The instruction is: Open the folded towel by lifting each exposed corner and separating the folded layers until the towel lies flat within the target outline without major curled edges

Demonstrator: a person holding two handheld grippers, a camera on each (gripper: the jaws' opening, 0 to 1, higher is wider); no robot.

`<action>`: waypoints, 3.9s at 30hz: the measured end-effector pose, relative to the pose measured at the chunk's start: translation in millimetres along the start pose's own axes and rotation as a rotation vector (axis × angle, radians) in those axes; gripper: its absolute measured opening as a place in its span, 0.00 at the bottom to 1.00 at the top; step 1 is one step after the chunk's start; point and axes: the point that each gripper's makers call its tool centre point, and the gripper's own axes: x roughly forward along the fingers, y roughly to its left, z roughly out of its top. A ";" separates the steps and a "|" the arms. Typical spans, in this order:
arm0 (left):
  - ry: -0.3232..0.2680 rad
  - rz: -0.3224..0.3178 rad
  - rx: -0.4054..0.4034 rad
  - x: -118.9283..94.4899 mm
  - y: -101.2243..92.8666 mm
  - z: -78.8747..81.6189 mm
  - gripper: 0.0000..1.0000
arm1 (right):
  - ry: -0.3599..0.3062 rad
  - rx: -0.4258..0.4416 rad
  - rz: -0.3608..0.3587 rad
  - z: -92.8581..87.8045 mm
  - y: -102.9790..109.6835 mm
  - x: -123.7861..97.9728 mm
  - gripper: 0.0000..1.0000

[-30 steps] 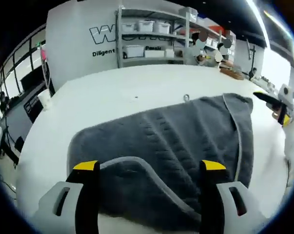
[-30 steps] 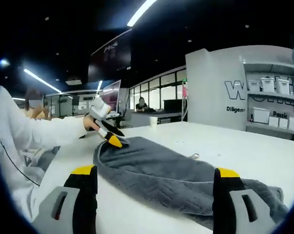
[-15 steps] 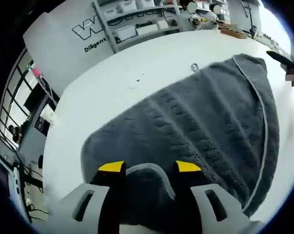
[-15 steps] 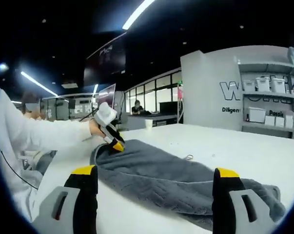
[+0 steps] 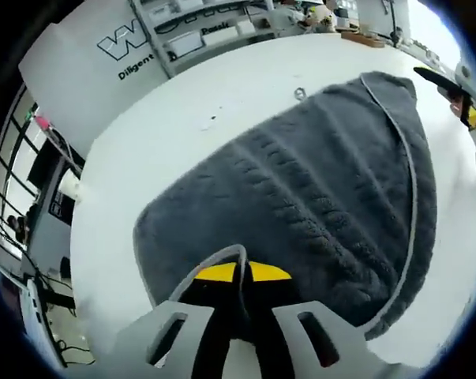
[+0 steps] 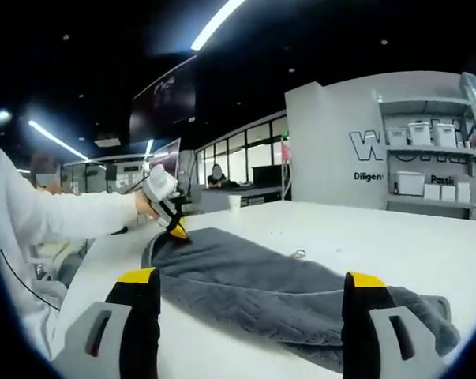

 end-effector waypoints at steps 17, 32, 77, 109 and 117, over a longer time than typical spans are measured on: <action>-0.283 0.074 -0.243 -65.7 12.1 -60.4 0.03 | 0.002 0.013 -0.015 -2.0 -7.2 -1.1 0.94; -0.289 0.070 -0.369 -79.3 1.8 -131.0 0.03 | 0.035 0.030 -0.025 -16.4 -12.7 0.8 0.92; -0.407 0.054 -0.348 -125.0 -25.3 -119.8 0.44 | 0.055 0.077 -0.071 -29.1 -34.3 -4.0 0.91; -0.492 -0.169 -0.426 -121.6 -78.9 -113.1 0.99 | 0.116 0.141 -0.067 -69.5 -32.2 -8.6 0.89; -0.552 -0.167 -0.418 -127.1 -73.7 -108.6 1.00 | 0.174 0.075 -0.196 -52.3 -86.6 -17.7 0.87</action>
